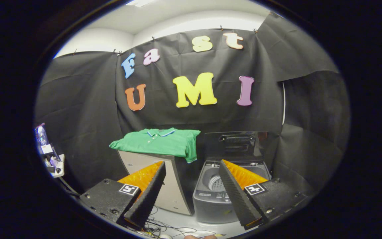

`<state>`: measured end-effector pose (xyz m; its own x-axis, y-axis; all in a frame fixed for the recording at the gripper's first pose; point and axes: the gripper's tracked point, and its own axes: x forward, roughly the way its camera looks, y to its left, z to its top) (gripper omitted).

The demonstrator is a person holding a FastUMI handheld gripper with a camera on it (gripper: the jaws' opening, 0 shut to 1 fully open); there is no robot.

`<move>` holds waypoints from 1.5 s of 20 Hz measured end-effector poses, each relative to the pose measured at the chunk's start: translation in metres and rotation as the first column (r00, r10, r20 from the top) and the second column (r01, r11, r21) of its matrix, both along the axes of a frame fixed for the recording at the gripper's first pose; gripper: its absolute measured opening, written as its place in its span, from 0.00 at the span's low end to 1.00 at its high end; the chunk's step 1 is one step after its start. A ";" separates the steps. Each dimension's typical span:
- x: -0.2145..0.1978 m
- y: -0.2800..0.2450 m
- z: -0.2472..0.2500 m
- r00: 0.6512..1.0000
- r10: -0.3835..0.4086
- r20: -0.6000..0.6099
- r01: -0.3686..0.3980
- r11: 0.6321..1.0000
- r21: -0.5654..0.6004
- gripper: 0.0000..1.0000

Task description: Put the clothes into the washing machine and then close the washing machine lid.

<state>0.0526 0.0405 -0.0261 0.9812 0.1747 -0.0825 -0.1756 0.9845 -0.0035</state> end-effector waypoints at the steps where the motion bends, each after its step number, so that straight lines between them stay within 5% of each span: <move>1: 0.006 0.006 0.001 1.000 -0.007 -0.001 0.007 1.000 -0.007 1.00; 11: 0.099 0.141 0.054 0.999 0.024 -0.037 -0.023 1.000 0.005 1.00; 21: 0.192 0.236 0.036 0.959 0.026 -0.282 -0.059 0.992 -0.111 1.00; 27: 0.239 0.255 0.027 0.904 0.026 -0.426 -0.109 0.979 -0.171 1.00; 30: 0.260 0.263 0.010 0.841 0.048 -0.538 -0.162 0.972 -0.168 1.00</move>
